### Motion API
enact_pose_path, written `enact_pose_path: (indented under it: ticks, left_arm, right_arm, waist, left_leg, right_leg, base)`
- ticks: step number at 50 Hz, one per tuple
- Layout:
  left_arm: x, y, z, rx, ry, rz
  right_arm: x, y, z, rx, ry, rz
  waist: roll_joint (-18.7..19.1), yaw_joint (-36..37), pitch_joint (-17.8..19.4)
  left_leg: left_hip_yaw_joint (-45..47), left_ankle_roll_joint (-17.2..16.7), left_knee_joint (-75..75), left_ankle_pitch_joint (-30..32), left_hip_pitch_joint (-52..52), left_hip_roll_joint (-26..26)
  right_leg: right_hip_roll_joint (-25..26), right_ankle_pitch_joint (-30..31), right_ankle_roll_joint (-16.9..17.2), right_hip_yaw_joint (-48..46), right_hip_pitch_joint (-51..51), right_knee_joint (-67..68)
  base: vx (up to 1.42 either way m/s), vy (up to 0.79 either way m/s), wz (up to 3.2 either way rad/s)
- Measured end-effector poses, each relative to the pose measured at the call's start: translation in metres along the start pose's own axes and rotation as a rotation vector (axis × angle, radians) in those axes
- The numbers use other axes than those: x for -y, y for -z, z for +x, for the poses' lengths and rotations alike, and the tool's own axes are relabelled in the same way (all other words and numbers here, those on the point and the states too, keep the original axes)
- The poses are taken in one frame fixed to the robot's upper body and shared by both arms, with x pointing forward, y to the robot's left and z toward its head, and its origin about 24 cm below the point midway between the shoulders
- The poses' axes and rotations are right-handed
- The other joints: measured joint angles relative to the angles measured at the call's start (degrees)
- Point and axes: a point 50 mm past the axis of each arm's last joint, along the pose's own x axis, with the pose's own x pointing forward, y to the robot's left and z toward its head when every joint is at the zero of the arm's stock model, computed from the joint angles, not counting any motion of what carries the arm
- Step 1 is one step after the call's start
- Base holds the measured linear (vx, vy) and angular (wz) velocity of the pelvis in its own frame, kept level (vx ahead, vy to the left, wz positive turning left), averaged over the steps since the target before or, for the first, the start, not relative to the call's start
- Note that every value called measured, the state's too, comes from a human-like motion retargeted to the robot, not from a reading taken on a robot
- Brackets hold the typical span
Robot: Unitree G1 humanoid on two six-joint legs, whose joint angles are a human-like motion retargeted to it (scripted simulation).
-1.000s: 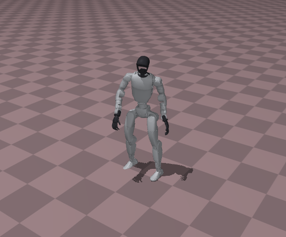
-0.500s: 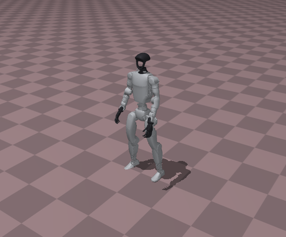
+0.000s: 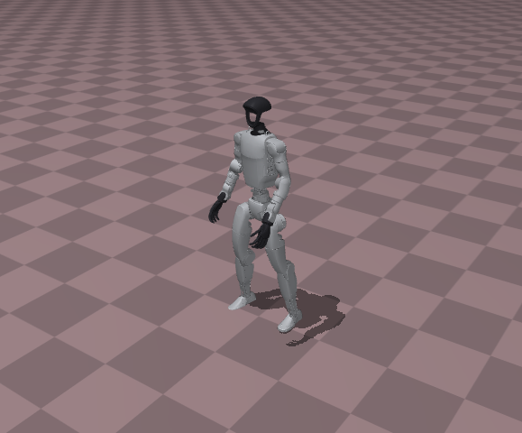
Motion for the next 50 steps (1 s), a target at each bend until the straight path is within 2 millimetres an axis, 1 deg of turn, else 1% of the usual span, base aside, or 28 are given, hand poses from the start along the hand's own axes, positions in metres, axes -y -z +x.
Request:
enact_pose_path:
  ticks: [2,6,8,10,13,16,20,21,22,23,24,25,26,27,28,29,30,32,33,35,37,40,42,44,47,50]
  left_arm:
    - [0.007,-0.021,0.003,0.069,0.018,0.010]
    - [0.025,-0.068,0.009,0.219,0.078,0.065]
    - [0.037,-0.095,0.010,0.300,0.114,0.101]
    - [0.049,-0.123,0.010,0.377,0.136,0.107]
    - [0.066,-0.169,0.007,0.493,0.164,0.107]
    - [0.081,-0.218,-0.002,0.614,0.182,0.091]
    - [0.094,-0.288,-0.024,0.781,0.184,0.079]
    - [0.096,-0.304,-0.031,0.818,0.182,0.083]
    - [0.099,-0.319,-0.037,0.849,0.177,0.098]
    - [0.101,-0.329,-0.041,0.868,0.164,0.135]
    - [0.103,-0.339,-0.045,0.884,0.146,0.179]
    - [0.105,-0.349,-0.050,0.900,0.126,0.226]
    - [0.104,-0.358,-0.055,0.921,0.118,0.248]
    - [0.112,-0.372,-0.065,0.963,0.126,0.288]
    - [0.135,-0.392,-0.090,1.049,0.159,0.366]
    - [0.144,-0.405,-0.104,1.100,0.163,0.429]
    - [0.145,-0.415,-0.112,1.132,0.152,0.482]
    - [0.113,-0.427,-0.105,1.098,0.022,0.523]
    - [0.100,-0.436,-0.109,1.114,-0.022,0.524]
    - [0.078,-0.455,-0.121,1.148,-0.116,0.540]
    - [0.045,-0.470,-0.128,1.136,-0.242,0.535]
    - [0.004,-0.492,-0.153,1.166,-0.401,0.546]
    - [-0.011,-0.501,-0.166,1.194,-0.462,0.499]
    - [-0.021,-0.507,-0.177,1.205,-0.511,0.485]
    - [-0.032,-0.510,-0.182,1.198,-0.561,0.468]
    - [-0.041,-0.511,-0.184,1.186,-0.589,0.462]
  right_arm:
    - [0.005,-0.003,0.001,0.011,0.027,0.018]
    - [0.014,-0.008,0.001,0.048,0.058,0.076]
    - [0.019,-0.013,0.001,0.074,0.063,0.112]
    - [0.023,-0.017,0.001,0.094,0.084,0.132]
    - [0.027,-0.027,0.002,0.135,0.092,0.160]
    - [0.031,-0.039,0.001,0.194,0.089,0.166]
    - [0.037,-0.054,-0.002,0.286,0.076,0.149]
    - [0.038,-0.055,-0.003,0.302,0.071,0.142]
    - [0.039,-0.054,-0.005,0.307,0.064,0.132]
    - [0.037,-0.049,-0.005,0.292,0.054,0.120]
    - [0.036,-0.044,-0.006,0.273,0.040,0.105]
    - [0.033,-0.038,-0.007,0.253,0.024,0.089]
    - [0.039,-0.027,-0.012,0.258,0.023,0.100]
    - [0.047,-0.016,-0.019,0.265,0.010,0.124]
    - [0.063,-0.005,-0.029,0.277,-0.029,0.173]
    - [0.067,0.002,-0.034,0.270,-0.058,0.193]
    - [0.067,0.008,-0.035,0.254,-0.079,0.200]
    - [0.048,0.007,-0.027,0.206,-0.110,0.074]
    - [0.044,0.006,-0.025,0.205,-0.121,0.063]
    - [0.044,0.008,-0.027,0.206,-0.128,0.063]
    - [0.046,0.012,-0.028,0.206,-0.101,0.060]
    - [0.042,0.007,-0.028,0.214,-0.119,0.091]
    - [0.048,0.012,-0.029,0.209,-0.083,0.165]
    - [0.051,0.018,-0.030,0.193,-0.087,0.191]
    - [0.053,0.029,-0.034,0.162,-0.098,0.196]
    - [0.051,0.036,-0.036,0.143,-0.119,0.177]
  waist:
    - [0.27,-0.08,1.40]
    - [0.53,-2.20,4.50]
    - [0.64,-4.06,6.63]
    - [0.65,-5.33,9.45]
    - [0.64,-8.00,14.78]
    - [0.42,-11.07,21.36]
    - [-0.45,-15.61,31.28]
    - [-0.53,-16.79,32.77]
    - [-0.64,-17.92,33.79]
    - [-0.78,-18.92,33.86]
    - [-0.61,-19.81,33.89]
    - [-0.29,-20.64,33.89]
    - [0.24,-21.68,33.89]
    - [1.57,-21.92,33.89]
    - [4.53,-20.56,33.89]
    - [6.28,-20.45,33.89]
    - [7.42,-20.97,33.89]
    - [6.02,-23.95,33.89]
    - [4.93,-24.74,33.89]
    - [3.96,-26.07,33.89]
    - [3.31,-27.94,33.89]
    - [1.21,-29.83,33.89]
    - [0.46,-29.80,33.89]
    - [-0.90,-30.20,33.89]
    - [-3.98,-31.11,33.89]
    - [-5.92,-31.83,33.89]
  left_leg:
    - [-0.10,-1.69,-1.50,1.27,0.46,-0.27]
    - [-0.14,-1.54,-1.50,1.86,-1.79,-0.74]
    - [0.02,-0.09,-0.82,1.73,-3.93,-1.00]
    - [-0.85,-1.18,-1.50,3.10,-5.43,-1.57]
    - [-1.29,-1.19,-1.50,4.45,-8.79,-2.25]
    - [-1.81,-0.95,-1.40,6.10,-12.71,-3.00]
    - [-2.47,-0.50,0.31,7.83,-19.17,-3.90]
    - [-2.68,-0.24,1.52,8.04,-22.23,-4.14]
    - [-2.77,-0.13,2.38,8.44,-25.33,-4.40]
    - [-2.61,-0.34,2.56,9.22,-28.52,-4.73]
    - [-2.69,-0.94,2.78,10.04,-31.80,-4.39]
    - [-2.88,-1.75,3.02,10.89,-35.13,-3.72]
    - [-2.96,-1.84,4.52,10.97,-38.91,-3.62]
    - [-2.97,-1.71,6.09,11.12,-43.62,-3.66]
    - [-2.83,-1.10,7.80,11.43,-50.24,-3.98]
    - [-2.82,-1.42,11.78,10.54,-56.19,-3.22]
    - [-2.88,-2.19,16.89,9.05,-61.83,-1.91]
    - [-2.65,-4.56,28.00,6.03,-70.50,2.05]
    - [-2.44,-5.39,29.54,6.04,-73.46,3.10]
    - [-1.74,-5.88,32.13,6.12,-79.50,4.29]
    - [-1.30,-5.35,35.91,5.36,-85.44,5.56]
    - [0.30,-4.77,39.43,5.03,-93.30,7.10]
    - [-0.03,-5.08,42.44,4.52,-97.47,9.14]
    - [1.33,-4.40,43.52,4.60,-99.08,9.73]
    - [3.84,-3.76,44.61,4.32,-99.08,10.58]
    - [5.22,-3.47,45.54,3.94,-99.08,11.06]
  right_leg:
    - [0.21,1.24,-0.33,1.30,0.12,-1.50]
    - [-0.22,2.39,-0.08,1.63,-1.98,-2.02]
    - [-0.72,2.35,0.43,0.88,-4.08,-1.05]
    - [-1.11,3.99,0.49,1.55,-5.21,-2.43]
    - [-1.85,5.77,1.03,1.53,-8.17,-2.92]
    - [-2.63,7.57,1.57,1.53,-11.79,-2.98]
    - [-3.72,10.10,2.43,1.65,-17.19,-2.89]
    - [-4.10,10.78,2.69,1.71,-19.61,-2.84]
    - [-4.47,11.82,3.22,1.81,-22.16,-3.05]
    - [-4.83,13.59,4.27,2.02,-24.98,-3.78]
    - [-4.50,15.32,4.61,1.72,-27.74,-4.54]
    - [-3.83,17.04,4.61,1.18,-30.48,-5.31]
    - [-3.89,17.94,4.61,1.14,-33.32,-5.65]
    - [-4.09,19.00,4.61,1.28,-37.06,-6.12]
    - [-4.58,20.37,4.61,1.78,-42.58,-6.88]
    - [-4.32,20.84,4.61,1.36,-46.73,-6.46]
    - [-3.68,20.85,4.61,0.50,-50.20,-5.46]
    - [-1.36,20.07,4.61,-0.48,-54.97,-2.71]
    - [-0.42,20.86,4.61,-0.35,-57.44,-2.74]
    - [0.41,22.29,4.61,0.52,-62.60,-3.21]
    - [0.98,23.08,4.61,1.62,-67.15,-3.35]
    - [1.75,24.62,4.61,3.88,-74.18,-4.03]
    - [3.51,25.10,4.61,3.79,-77.42,-3.41]
    - [3.90,25.56,4.61,5.45,-79.60,-3.08]
    - [4.45,26.07,4.61,8.00,-80.82,-2.85]
    - [4.68,26.29,4.61,9.34,-81.29,-2.78]
  base:
    - [-0.06,-0.02,-0.30]
    - [-0.11,-0.01,-0.01]
    - [-0.16,0.01,0.23]
    - [-0.19,0.00,0.09]
    - [-0.23,0.01,0.15]
    - [-0.27,0.01,0.22]
    - [-0.28,0.01,0.26]
    - [-0.27,0.01,0.37]
    - [-0.27,0.00,0.41]
    - [-0.26,-0.07,0.39]
    - [-0.25,-0.16,0.38]
    - [-0.24,-0.16,0.42]
    - [-0.23,-0.10,0.50]
    - [-0.23,0.02,0.69]
    - [-0.22,0.02,0.78]
    - [-0.19,-0.03,0.78]
    - [-0.12,-0.11,0.31]
    - [-0.09,-0.15,-0.25]
    - [-0.12,-0.13,-0.33]
    - [-0.09,-0.02,-0.24]
    - [-0.01,0.11,-0.29]
    - [-0.03,0.07,-0.32]
    - [-0.05,-0.03,-0.62]
    - [-0.05,0.05,-0.40]
    - [-0.03,0.06,-0.38]
    - [-0.02,0.07,-0.34]
